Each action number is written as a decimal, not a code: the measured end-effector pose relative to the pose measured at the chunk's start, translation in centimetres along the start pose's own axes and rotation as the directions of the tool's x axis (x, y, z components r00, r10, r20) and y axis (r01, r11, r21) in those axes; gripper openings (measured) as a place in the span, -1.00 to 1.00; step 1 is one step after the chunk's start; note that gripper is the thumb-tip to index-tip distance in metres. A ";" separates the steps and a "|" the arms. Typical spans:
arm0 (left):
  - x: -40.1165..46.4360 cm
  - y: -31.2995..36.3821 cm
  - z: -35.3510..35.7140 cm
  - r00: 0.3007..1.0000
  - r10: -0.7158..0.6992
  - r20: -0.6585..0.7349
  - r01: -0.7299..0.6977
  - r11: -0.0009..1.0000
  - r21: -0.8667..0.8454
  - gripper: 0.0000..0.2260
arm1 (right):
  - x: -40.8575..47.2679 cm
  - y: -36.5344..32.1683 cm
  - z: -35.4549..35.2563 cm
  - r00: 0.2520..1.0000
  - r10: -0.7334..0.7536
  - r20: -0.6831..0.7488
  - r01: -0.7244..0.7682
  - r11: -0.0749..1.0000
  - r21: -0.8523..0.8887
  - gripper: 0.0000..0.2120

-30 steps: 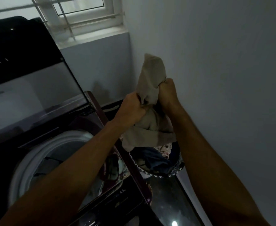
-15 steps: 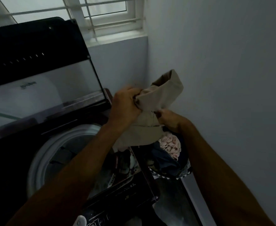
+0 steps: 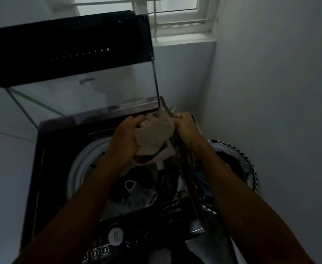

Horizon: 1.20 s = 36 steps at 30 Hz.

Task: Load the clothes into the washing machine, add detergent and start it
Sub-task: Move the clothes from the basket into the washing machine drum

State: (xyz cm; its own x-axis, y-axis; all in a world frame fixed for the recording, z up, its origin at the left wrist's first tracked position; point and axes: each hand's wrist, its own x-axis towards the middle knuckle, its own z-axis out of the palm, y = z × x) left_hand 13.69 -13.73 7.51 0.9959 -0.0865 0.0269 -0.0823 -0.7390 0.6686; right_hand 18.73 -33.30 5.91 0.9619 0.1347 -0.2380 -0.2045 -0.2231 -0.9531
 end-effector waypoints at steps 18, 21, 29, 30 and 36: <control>-3.7 -8.3 2.2 0.950 -0.249 0.191 0.173 0.924 0.341 -0.10 | 1.9 5.1 11.9 0.912 0.289 0.291 -0.228 0.947 -0.227 -0.78; -2.9 -9.2 4.0 0.986 -0.152 0.068 0.128 0.953 0.276 -0.34 | 0.9 3.8 10.5 0.883 0.262 0.390 -0.126 0.932 -0.341 -0.75; -2.5 -10.3 6.5 0.977 -0.190 -0.097 0.208 0.951 0.228 -0.65 | 0.2 2.8 5.7 0.916 0.200 0.348 0.255 0.378 -0.890 -0.33; -2.6 -10.1 6.6 0.979 -0.187 -0.086 0.202 0.952 0.228 -0.64 | -0.1 3.2 5.1 0.929 0.215 0.301 0.253 0.226 -0.941 -0.23; -2.8 -9.6 6.7 0.981 -0.189 -0.041 0.193 0.972 0.137 -0.51 | -1.4 5.7 3.5 0.998 0.065 -0.004 -0.026 0.330 -0.944 -0.69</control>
State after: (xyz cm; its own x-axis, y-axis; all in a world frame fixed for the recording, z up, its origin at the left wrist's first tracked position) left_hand 11.43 -10.91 -3.94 0.9942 0.0819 -0.0691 0.1066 -0.8263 0.5530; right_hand 15.63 -31.41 0.15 0.9474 0.1157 -0.2984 0.0791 -0.9881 -0.1321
